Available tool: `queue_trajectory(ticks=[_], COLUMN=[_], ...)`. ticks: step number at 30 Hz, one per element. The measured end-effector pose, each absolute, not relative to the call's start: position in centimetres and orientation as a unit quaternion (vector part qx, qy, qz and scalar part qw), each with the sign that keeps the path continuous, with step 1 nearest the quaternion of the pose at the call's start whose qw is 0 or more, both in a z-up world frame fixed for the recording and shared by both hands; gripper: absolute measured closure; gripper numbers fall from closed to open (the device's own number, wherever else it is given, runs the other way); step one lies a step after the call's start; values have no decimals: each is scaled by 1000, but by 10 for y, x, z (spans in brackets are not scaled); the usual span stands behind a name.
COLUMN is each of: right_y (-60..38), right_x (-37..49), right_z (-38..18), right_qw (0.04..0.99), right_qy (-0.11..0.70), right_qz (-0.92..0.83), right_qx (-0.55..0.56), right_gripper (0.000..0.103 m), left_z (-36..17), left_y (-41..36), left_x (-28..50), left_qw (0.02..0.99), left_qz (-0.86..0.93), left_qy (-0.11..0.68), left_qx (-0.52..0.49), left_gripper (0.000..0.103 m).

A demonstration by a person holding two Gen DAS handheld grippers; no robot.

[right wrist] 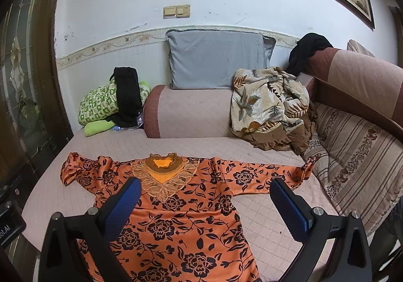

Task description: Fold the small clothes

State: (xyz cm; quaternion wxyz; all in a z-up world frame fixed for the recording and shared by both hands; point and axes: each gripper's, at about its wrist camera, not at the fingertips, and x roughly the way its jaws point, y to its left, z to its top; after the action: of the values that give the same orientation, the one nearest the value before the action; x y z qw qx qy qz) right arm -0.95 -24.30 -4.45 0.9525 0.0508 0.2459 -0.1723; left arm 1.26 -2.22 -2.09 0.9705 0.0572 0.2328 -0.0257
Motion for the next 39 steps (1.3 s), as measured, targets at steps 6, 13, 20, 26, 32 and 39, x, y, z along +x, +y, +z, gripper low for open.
queue_trajectory(ticks=[6, 13, 20, 26, 32, 39], right_y=[-242, -241, -238, -240, -242, -248], right_x=[-8, -5, -5, -4, -3, 11], right_z=[-47, -47, -48, -49, -51, -63], right_qw=[951, 951, 952, 951, 950, 945], right_qy=[250, 253, 253, 255, 257, 274], right_qz=[-173, -169, -167, -168, -169, -171], right_qx=[52, 52, 48, 49, 49, 49], right_gripper=[0, 0, 0, 0, 0, 0], left_z=[-22, -21, -20, -24, -28, -41], left_y=[-26, -27, -27, -27, -29, -34], left_x=[16, 17, 18, 19, 21, 39], left_qw=[969, 969, 969, 968, 967, 963], left_qz=[-30, -31, -31, -35, -37, -38], left_qy=[239, 239, 239, 240, 243, 260], left_qx=[61, 61, 62, 64, 63, 66], left_gripper=[0, 0, 0, 0, 0, 0])
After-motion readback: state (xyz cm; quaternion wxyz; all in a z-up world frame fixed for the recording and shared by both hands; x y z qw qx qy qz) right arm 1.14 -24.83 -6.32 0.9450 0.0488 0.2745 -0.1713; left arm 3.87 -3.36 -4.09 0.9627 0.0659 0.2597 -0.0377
